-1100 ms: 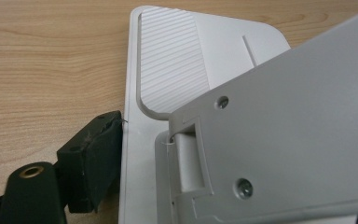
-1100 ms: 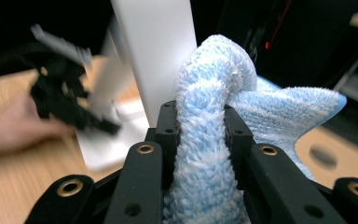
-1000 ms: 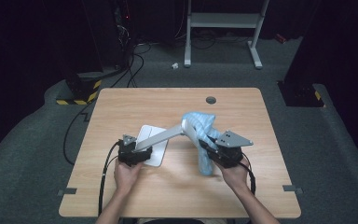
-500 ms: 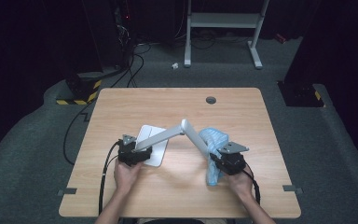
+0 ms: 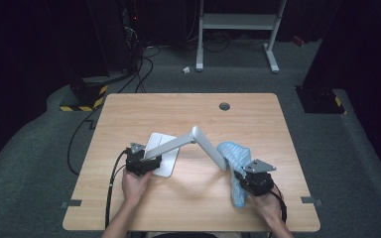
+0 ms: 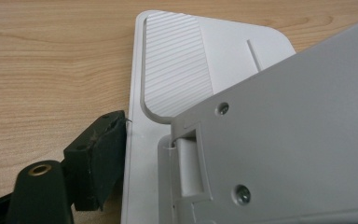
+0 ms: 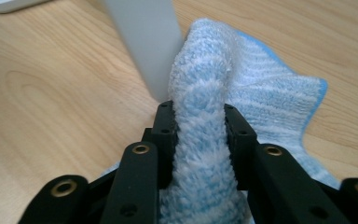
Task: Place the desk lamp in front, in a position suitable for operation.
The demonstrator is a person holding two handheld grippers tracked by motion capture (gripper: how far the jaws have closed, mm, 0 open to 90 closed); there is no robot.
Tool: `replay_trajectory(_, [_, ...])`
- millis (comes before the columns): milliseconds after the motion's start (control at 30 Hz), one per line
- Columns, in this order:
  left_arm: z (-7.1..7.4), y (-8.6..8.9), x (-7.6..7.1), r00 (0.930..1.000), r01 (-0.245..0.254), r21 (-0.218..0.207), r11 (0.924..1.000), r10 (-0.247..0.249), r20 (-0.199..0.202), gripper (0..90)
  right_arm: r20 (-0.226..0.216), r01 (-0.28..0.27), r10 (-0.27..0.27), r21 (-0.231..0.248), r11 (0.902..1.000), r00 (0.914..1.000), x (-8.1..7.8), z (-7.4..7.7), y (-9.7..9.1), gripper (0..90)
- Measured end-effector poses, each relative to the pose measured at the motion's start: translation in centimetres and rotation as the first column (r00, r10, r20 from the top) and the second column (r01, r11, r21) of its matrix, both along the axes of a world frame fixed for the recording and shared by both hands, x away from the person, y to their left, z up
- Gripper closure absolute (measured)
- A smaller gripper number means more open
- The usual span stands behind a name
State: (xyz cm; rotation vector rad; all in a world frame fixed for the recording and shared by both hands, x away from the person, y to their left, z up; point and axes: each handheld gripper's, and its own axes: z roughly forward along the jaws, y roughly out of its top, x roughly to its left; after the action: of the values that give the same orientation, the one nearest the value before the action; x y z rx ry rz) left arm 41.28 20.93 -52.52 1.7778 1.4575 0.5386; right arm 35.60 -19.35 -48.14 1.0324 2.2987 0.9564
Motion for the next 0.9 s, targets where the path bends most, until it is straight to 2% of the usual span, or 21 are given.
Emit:
replay_trajectory(100, [0.0, -0.2, 0.1, 0.9998, -0.018, 0.0, 0.9998, 0.018, 0.001, 20.1, -0.036, 0.005, -0.005, 0.017, 0.9998, 0.9993, 0.8, -0.3, 0.5, 67.1])
replay_trajectory(233, [0.0, -0.3, 0.1, 0.9997, -0.026, 0.004, 0.9997, 0.026, 0.001, 20.4, -0.025, -0.041, 0.041, 0.003, 0.9992, 0.9989, 0.1, -0.3, 2.0, 62.2])
replay_trajectory(333, [0.0, -0.3, 0.2, 0.9997, -0.024, 0.002, 0.9997, 0.024, 0.0, 20.5, -0.027, -0.035, 0.034, -0.006, 0.9994, 0.999, 0.2, -0.5, 2.8, 54.1])
replay_trajectory(433, [0.0, -0.2, 0.2, 0.9997, -0.023, -0.004, 0.9997, 0.023, -0.003, 20.5, -0.023, -0.019, 0.018, -0.03, 0.9994, 0.9996, 1.1, -0.9, 3.6, 49.0])
replay_trajectory(533, [0.1, 0.0, 0.0, 0.9999, -0.001, -0.01, 1.0, 0.001, -0.014, 21.5, -0.025, -0.006, 0.005, -0.035, 0.9994, 0.9997, 2.3, -0.9, 3.9, 52.4])
replay_trajectory(767, [0.6, 0.3, -0.7, 0.9964, 0.07, -0.012, 0.9975, -0.07, -0.048, 26.7, -0.043, 0.03, -0.031, -0.038, 0.9988, 0.9986, 5.2, -0.7, 3.0, 62.7])
replay_trajectory(900, [0.7, -0.2, -1.2, 0.996, 0.083, 0.004, 0.9966, -0.082, -0.036, 28.3, -0.053, 0.052, -0.054, -0.042, 0.9978, 0.9971, 6.7, -0.6, 2.5, 67.3])
